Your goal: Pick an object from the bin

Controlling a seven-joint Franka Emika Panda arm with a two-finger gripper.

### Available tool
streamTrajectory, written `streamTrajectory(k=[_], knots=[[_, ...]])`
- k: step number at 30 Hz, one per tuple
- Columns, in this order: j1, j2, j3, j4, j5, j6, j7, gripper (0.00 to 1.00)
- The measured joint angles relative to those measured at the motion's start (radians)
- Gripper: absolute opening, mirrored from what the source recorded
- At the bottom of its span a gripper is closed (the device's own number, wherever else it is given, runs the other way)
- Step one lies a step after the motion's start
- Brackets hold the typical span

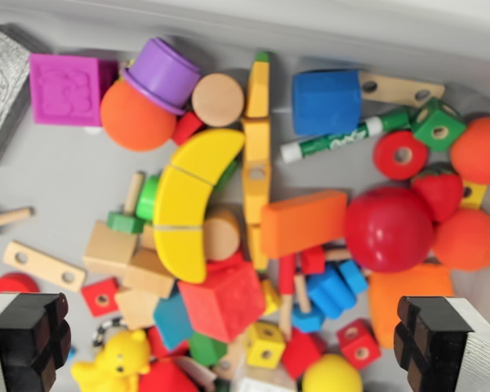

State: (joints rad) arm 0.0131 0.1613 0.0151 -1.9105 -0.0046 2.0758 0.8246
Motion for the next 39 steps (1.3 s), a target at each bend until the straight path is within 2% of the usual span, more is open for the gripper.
streamTrajectory(k=[20, 39], knots=[[0.0, 0.001, 0.0, -0.001, 0.0, 0.0, -0.006, 1.0], [0.002, 0.023, 0.014, -0.005, 0.0, 0.025, -0.064, 1.0]])
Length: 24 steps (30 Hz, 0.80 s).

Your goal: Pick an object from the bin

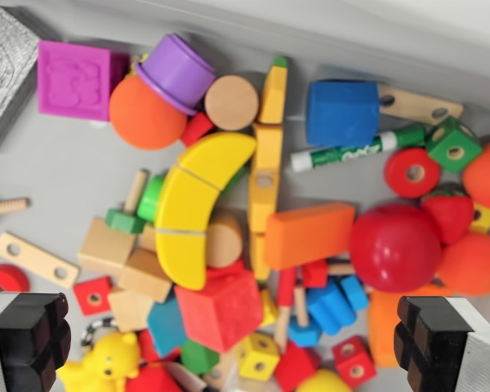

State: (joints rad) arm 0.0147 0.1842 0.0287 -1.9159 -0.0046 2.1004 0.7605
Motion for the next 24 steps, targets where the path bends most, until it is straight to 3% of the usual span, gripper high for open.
streamTrajectory(k=[24], knots=[[0.016, 0.057, 0.021, -0.011, -0.005, 0.066, -0.147, 1.0]])
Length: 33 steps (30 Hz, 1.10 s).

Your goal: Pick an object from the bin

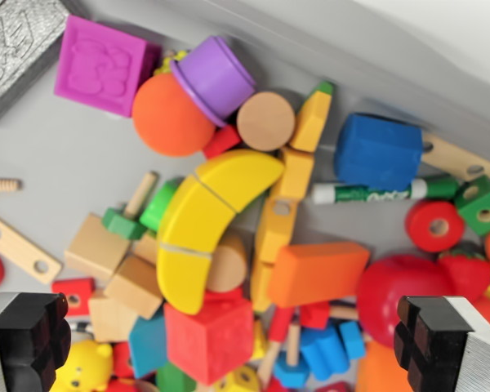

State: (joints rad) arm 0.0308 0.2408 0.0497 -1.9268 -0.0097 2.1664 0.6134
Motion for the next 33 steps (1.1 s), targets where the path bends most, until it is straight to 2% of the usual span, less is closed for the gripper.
streamTrajectory(k=[11, 33], knots=[[0.01, 0.038, 0.012, -0.001, -0.006, 0.038, -0.091, 1.0], [0.029, 0.14, 0.045, 0.014, -0.03, 0.121, -0.301, 1.0]])
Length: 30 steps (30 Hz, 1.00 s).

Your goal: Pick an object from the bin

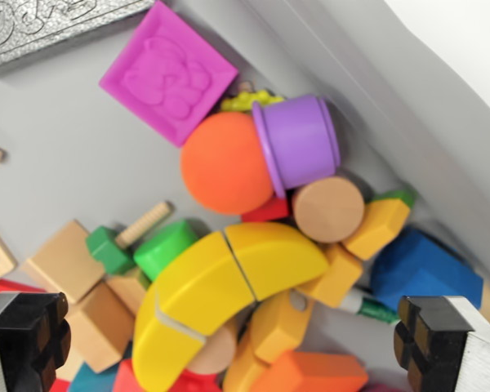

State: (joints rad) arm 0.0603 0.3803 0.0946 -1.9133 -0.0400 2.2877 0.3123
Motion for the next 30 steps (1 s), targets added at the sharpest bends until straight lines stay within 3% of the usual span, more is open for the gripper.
streamTrajectory(k=[10, 30], knots=[[0.009, 0.053, 0.015, 0.016, -0.016, 0.035, -0.098, 1.0], [0.029, 0.18, 0.046, 0.075, -0.063, 0.096, -0.307, 1.0]])
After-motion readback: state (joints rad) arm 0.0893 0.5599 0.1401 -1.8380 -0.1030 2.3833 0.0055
